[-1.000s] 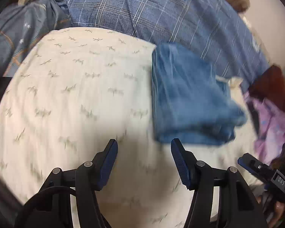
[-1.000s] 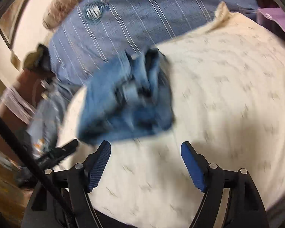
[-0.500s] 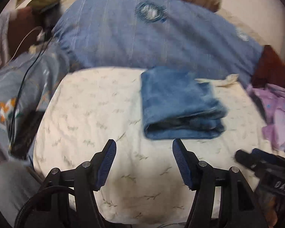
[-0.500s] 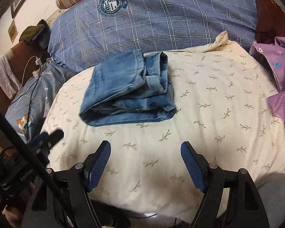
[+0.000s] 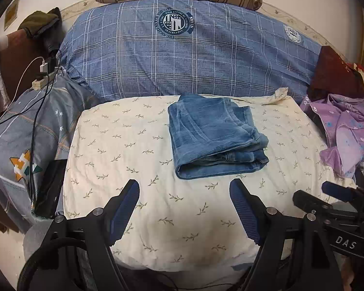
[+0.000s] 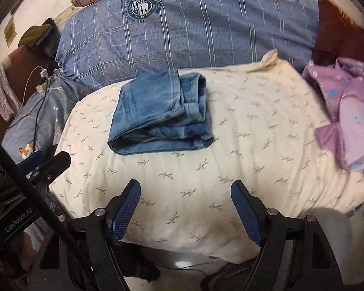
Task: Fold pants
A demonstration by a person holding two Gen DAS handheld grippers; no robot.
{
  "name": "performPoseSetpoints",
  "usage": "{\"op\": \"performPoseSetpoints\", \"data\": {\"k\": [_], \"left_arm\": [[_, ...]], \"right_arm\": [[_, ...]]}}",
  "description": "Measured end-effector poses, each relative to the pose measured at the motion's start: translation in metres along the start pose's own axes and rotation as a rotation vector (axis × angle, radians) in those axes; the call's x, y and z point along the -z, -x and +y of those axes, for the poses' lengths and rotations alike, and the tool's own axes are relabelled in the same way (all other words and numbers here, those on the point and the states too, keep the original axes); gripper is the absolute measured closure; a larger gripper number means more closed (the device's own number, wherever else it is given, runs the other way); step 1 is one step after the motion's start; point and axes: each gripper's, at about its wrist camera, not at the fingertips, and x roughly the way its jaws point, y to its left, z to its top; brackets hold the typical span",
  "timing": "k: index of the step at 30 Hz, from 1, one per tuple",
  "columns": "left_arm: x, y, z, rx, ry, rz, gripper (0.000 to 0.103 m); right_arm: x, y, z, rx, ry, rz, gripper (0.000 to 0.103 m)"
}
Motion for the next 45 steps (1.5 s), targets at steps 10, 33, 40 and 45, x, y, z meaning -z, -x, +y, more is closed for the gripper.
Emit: {"op": "performPoseSetpoints", "data": {"k": [10, 33, 40, 45], "left_arm": [[-0.002, 0.002, 0.000, -0.003, -0.008, -0.021, 0.026], [-0.004, -0.015, 0.003, 0.008, -0.002, 0.007, 0.026], [-0.003, -0.015, 0.002, 0.016, -0.004, 0.003, 0.026], [-0.004, -0.014, -0.002, 0.008, -0.012, 0.010, 0.026]], "right_arm": [[-0.003, 0.002, 0.008, 0.015, 0.030, -0.004, 0.025], [-0.004, -0.013, 0.009, 0.030, 0.026, 0.027, 0.025], [-0.004, -0.010, 0.010, 0.030, 0.030, 0.021, 0.025], [-0.005, -0.006, 0.001, 0.019, 0.004, 0.008, 0.025]]}}
